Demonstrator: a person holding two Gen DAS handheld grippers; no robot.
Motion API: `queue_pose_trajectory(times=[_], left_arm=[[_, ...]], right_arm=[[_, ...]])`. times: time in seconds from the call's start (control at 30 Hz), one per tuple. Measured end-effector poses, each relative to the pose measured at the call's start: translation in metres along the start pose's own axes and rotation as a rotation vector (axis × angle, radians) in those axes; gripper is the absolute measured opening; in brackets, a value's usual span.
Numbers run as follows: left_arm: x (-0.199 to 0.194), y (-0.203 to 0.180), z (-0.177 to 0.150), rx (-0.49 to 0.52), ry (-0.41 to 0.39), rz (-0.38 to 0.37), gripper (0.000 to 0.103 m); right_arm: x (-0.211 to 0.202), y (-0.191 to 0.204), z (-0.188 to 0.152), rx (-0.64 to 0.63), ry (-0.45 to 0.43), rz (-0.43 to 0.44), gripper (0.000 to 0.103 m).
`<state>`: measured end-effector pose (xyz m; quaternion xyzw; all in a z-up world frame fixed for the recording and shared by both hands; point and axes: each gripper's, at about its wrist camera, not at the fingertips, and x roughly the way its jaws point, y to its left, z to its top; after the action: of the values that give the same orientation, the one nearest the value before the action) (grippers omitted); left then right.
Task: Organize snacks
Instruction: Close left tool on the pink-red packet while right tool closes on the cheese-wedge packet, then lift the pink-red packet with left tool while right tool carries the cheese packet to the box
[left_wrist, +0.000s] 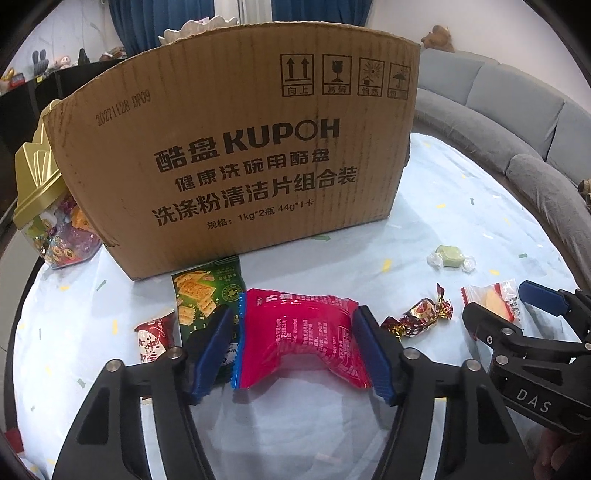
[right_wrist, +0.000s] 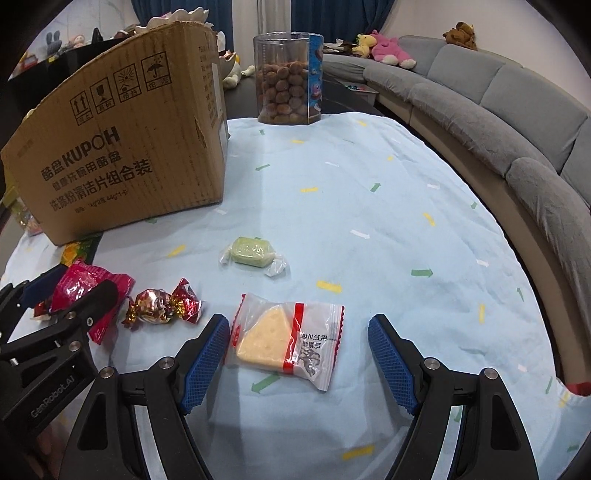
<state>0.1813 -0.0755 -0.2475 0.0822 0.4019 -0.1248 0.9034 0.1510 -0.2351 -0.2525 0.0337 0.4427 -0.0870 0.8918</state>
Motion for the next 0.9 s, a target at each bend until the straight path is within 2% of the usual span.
queue_pose_trajectory(times=[0.1, 0.13, 0.43, 0.6, 0.9], left_arm=[[0.0, -0.002, -0.001, 0.007, -0.001, 0.012, 0.055], [0.0, -0.003, -0.001, 0.009, -0.001, 0.015, 0.052], [-0.006, -0.004, -0.002, 0.01, 0.0, 0.009, 0.048], [-0.015, -0.004, 0.001, 0.008, -0.012, 0.013, 0.048], [-0.032, -0.002, 0.007, 0.004, -0.032, 0.021, 0.048]], right_arm=[[-0.001, -0.001, -0.001, 0.002, -0.004, -0.001, 0.076], [0.0, -0.001, 0.001, 0.002, -0.005, -0.002, 0.072], [-0.005, 0.0, 0.002, -0.009, -0.013, 0.022, 0.039], [-0.006, -0.003, 0.004, 0.007, -0.013, 0.03, 0.037], [-0.021, -0.003, 0.009, -0.001, -0.062, 0.026, 0.037]])
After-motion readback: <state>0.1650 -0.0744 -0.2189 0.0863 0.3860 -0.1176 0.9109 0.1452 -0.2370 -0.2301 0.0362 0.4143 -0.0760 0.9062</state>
